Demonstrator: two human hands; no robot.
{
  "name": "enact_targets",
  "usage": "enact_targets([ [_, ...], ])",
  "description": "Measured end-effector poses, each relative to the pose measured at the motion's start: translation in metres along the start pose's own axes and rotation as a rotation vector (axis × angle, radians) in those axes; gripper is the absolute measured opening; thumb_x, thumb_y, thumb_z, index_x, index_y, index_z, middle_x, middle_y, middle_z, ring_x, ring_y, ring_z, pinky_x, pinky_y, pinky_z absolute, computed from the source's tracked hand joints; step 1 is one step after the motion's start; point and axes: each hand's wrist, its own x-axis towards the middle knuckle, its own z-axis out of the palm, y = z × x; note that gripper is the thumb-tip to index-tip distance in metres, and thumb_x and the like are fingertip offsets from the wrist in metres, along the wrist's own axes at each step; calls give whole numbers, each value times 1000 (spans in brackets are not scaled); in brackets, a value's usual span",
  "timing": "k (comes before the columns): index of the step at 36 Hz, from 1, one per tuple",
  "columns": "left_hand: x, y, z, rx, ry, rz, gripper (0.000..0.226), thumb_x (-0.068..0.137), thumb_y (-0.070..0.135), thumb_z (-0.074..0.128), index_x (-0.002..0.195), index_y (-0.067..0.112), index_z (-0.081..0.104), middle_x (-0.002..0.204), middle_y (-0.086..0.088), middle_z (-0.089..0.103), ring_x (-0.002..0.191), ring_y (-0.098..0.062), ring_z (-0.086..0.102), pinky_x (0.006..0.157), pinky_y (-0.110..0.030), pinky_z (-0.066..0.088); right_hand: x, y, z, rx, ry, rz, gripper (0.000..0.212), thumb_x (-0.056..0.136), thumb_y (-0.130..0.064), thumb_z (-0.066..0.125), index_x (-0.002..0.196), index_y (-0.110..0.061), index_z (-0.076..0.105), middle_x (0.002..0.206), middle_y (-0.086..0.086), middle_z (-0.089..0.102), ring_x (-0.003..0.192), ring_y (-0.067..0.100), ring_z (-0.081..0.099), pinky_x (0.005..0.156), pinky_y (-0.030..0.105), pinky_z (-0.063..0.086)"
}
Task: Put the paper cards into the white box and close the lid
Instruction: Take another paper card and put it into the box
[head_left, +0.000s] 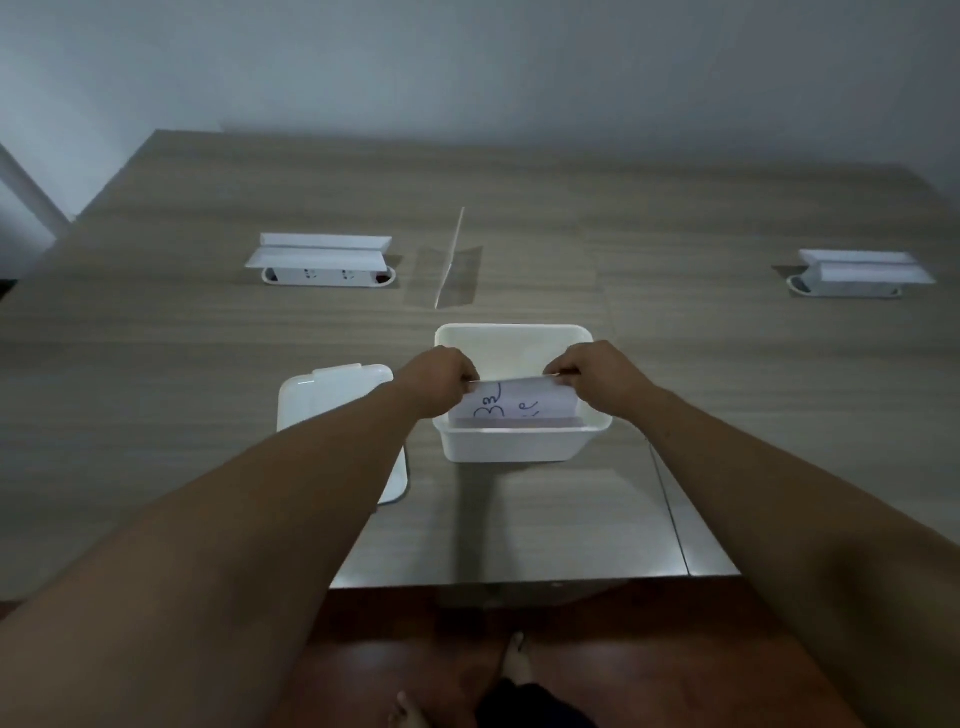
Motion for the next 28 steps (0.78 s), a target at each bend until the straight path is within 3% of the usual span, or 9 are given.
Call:
enact_targets([
  [3,-1,-3,7,55,-60,1,20,92,17,58,103,15,75,107,-3,75,102,-25,65,88,-33,50,-2,5,8,-12,-56,-8,21,88,-9,62,106,-12,73,111,3,71,102,19,64,84,22,43],
  [8,3,2,7,137,-120,5,25,86,14,60,103,19,76,110,3,75,105,-19,65,94,-33,52,-5,17,16,-14,-157,5,23,84,-8,61,102,-15,75,107,2,72,98,18,66,89,34,53],
  [12,7,9,8,146,-171,4,28,81,13,59,100,20,79,107,6,76,103,-14,67,87,-25,51,-5,23,14,30,-248,-5,22,80,-10,62,96,-14,77,102,-1,76,94,11,67,89,27,54],
  [15,16,11,7,120,-180,-30,25,81,15,60,97,18,79,99,4,79,96,-11,69,90,-28,54,3,26,9,51,-288,-10,18,80,-17,63,90,-13,78,98,-4,77,92,7,66,88,26,53],
  [17,22,12,3,86,-143,-40,22,82,18,60,93,16,79,93,2,79,89,-11,70,88,-30,55,12,26,3,56,-268,-14,18,81,-22,62,87,-15,78,93,-7,76,86,6,64,88,28,53],
  [21,29,17,-13,76,54,-36,26,90,25,55,95,12,78,97,-4,78,94,-20,68,80,-25,48,30,23,-11,84,-188,-34,20,85,-24,58,88,-16,76,91,-7,74,84,7,63,83,25,51],
  [28,45,8,-61,32,203,-104,29,92,28,52,100,13,76,103,-6,76,95,-23,69,88,-34,54,73,5,-35,134,-74,-49,22,90,-19,56,95,-9,75,93,0,73,83,9,61,77,24,47],
])
